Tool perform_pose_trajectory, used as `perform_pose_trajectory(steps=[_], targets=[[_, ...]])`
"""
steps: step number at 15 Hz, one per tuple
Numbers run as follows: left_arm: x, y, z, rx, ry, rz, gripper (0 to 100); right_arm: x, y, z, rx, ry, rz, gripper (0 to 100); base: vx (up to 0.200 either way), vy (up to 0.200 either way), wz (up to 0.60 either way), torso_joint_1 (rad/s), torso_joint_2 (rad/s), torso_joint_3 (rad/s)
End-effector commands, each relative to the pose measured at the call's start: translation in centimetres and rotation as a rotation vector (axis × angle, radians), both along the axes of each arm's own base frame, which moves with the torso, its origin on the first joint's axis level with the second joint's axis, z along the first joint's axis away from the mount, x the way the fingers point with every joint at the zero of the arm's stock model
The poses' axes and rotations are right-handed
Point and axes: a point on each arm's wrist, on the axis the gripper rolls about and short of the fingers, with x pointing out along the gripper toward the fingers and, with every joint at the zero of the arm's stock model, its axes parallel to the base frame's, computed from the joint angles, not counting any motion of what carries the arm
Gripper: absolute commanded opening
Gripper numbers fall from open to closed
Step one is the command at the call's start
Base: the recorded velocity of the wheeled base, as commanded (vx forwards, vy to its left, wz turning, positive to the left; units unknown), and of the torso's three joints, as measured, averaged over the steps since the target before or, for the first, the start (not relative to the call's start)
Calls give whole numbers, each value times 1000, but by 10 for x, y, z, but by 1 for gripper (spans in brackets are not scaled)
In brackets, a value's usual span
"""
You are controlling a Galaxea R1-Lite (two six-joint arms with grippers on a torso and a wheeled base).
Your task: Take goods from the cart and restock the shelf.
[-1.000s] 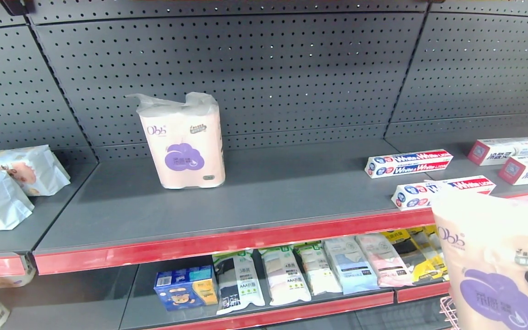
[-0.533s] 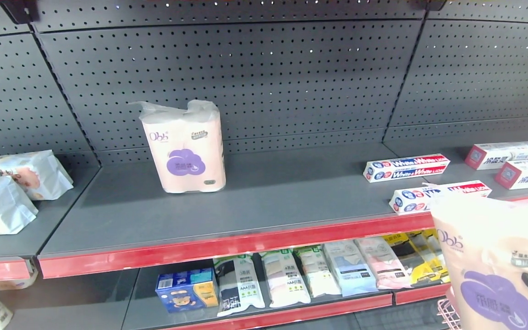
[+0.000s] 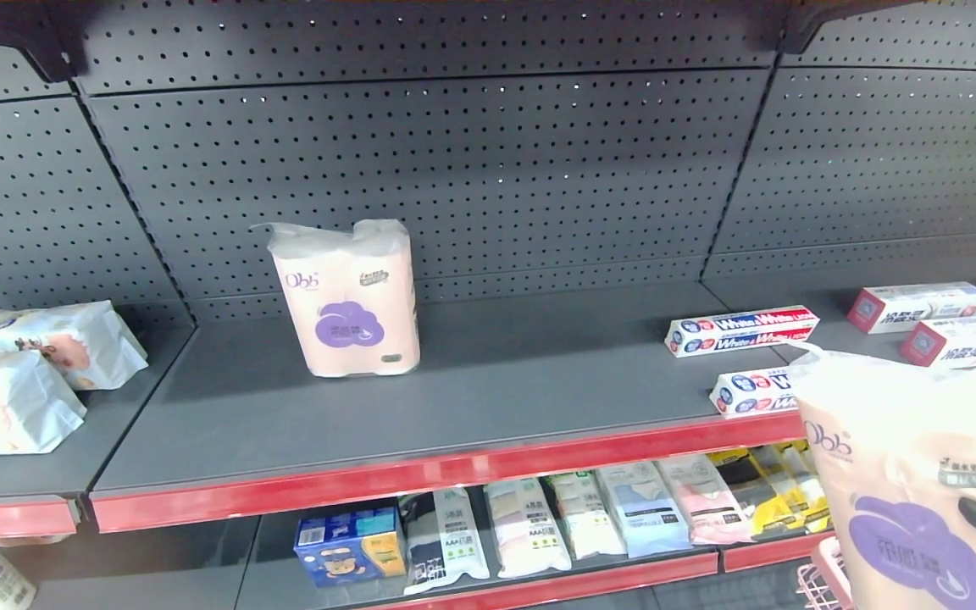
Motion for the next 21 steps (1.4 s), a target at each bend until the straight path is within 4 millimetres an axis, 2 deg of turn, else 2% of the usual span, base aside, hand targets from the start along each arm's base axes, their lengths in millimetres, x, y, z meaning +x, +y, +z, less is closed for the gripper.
perform_pose_trajectory(steps=[1, 4, 9, 12, 16, 17, 19, 21], targets=[[0, 0, 0, 0, 0, 1, 100, 3, 0, 0, 0, 10, 0, 0, 0, 0, 0, 168, -349, -183], [0, 0, 0, 0, 0, 1, 100, 6, 0, -1, -4, 22, 0, 0, 0, 0, 0, 165, -342, -183], [0, 0, 0, 1, 0, 1, 100, 9, -2, -6, -65, 37, -52, 0, 0, 0, 0, 6, -19, -5], [0, 0, 0, 1, 0, -1, 100, 12, 0, -3, -52, 34, -24, 0, 0, 0, 0, 0, 0, 0], [0, 0, 0, 9, 3, -4, 100, 21, 2, -5, -51, -48, 13, 0, 0, 0, 0, 0, 0, 0], [1, 0, 0, 9, 12, -4, 100, 18, 4, -10, -39, -39, 67, 0, 0, 0, 0, 0, 0, 0], [2, 0, 1, 10, 22, 8, 100, 15, 3, -18, -43, -22, 35, 0, 0, 0, 0, 0, 0, 0], [2, 0, 1, 15, 26, 16, 100, 24, 4, -7, -37, -34, 41, 0, 0, 0, 0, 0, 0, 0]])
